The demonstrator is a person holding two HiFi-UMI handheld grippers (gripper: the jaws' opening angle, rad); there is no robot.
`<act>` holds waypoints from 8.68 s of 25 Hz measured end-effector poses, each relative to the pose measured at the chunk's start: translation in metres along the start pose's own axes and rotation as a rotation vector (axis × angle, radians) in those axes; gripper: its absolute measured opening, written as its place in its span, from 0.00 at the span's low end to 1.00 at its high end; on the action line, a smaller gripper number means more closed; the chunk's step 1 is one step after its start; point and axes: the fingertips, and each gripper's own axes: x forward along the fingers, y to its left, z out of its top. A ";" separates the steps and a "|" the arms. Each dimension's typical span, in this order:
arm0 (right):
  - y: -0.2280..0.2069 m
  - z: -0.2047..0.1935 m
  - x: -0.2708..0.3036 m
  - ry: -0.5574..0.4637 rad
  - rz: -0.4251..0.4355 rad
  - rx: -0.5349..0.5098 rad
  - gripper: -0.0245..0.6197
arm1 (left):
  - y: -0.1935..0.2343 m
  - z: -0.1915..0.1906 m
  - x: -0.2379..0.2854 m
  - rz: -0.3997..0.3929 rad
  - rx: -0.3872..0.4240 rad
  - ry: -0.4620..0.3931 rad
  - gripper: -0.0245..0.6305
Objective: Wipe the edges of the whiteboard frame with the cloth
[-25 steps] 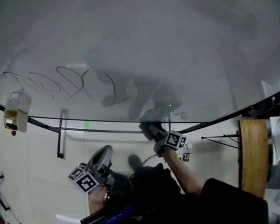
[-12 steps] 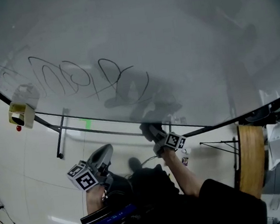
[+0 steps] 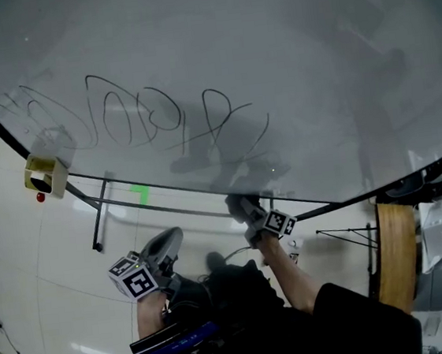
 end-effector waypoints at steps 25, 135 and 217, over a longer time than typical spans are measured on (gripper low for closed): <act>0.034 -0.028 0.039 -0.003 0.005 -0.008 0.26 | 0.003 0.012 -0.059 0.016 0.007 -0.015 0.02; 0.192 -0.152 0.221 0.112 0.129 -0.034 0.26 | 0.126 0.188 -0.169 0.133 -0.035 -0.071 0.02; 0.287 -0.249 0.353 -0.273 0.026 0.027 0.26 | 0.168 0.283 -0.274 -0.256 -0.006 0.618 0.02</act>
